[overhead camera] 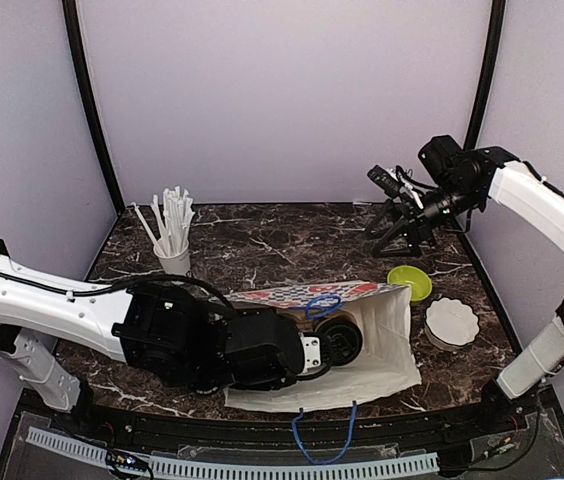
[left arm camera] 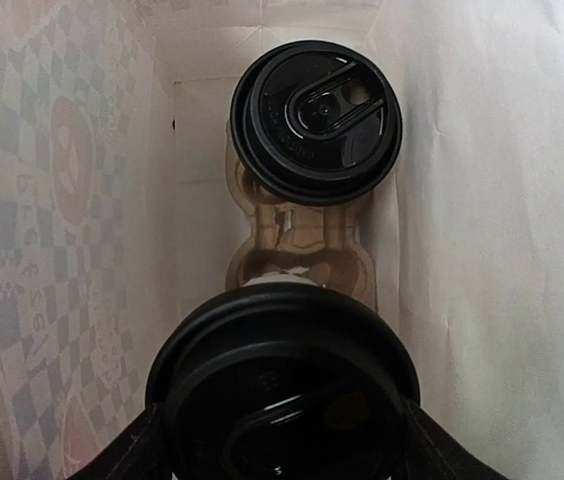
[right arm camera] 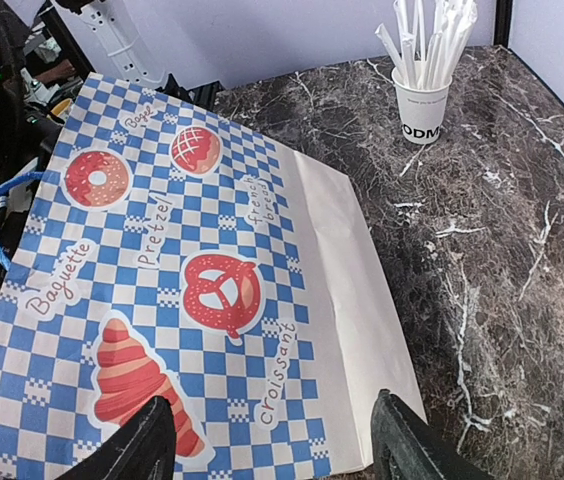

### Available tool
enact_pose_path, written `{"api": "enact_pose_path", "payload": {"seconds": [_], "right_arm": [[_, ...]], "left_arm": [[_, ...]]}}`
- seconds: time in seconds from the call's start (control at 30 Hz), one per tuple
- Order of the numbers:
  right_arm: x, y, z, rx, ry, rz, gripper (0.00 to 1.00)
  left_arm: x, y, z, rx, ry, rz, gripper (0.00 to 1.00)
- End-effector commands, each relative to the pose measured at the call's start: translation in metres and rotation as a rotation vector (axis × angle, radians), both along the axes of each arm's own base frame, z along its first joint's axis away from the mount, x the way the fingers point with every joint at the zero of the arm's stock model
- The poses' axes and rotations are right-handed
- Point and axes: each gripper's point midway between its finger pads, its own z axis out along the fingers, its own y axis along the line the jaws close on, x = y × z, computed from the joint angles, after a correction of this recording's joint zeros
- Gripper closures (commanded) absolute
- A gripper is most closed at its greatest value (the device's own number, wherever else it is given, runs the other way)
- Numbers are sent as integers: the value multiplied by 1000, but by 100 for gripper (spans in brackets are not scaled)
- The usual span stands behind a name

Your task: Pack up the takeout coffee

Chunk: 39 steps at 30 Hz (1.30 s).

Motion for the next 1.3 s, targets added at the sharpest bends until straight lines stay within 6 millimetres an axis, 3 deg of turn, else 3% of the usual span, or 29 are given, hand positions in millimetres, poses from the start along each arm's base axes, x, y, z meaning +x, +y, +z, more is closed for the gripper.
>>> {"api": "enact_pose_path", "payload": {"seconds": [0.0, 0.57, 0.87, 0.97, 1.17, 1.27], "right_arm": [[-12, -1, 0, 10, 3, 33, 33], [-12, -1, 0, 7, 12, 32, 33], [-11, -1, 1, 6, 15, 28, 32], [-6, 1, 0, 5, 16, 11, 32], [25, 6, -15, -47, 35, -101, 33], [29, 8, -15, -47, 52, -97, 33]], "left_arm": [[1, 2, 9, -33, -48, -38, 61], [0, -1, -17, 53, -113, -173, 62], [-1, 7, -19, 119, -128, -222, 65], [-5, 7, -16, 119, -121, -249, 66], [-9, 12, -21, 148, -68, -293, 66], [-10, 14, -25, 165, -59, -311, 66]]}}
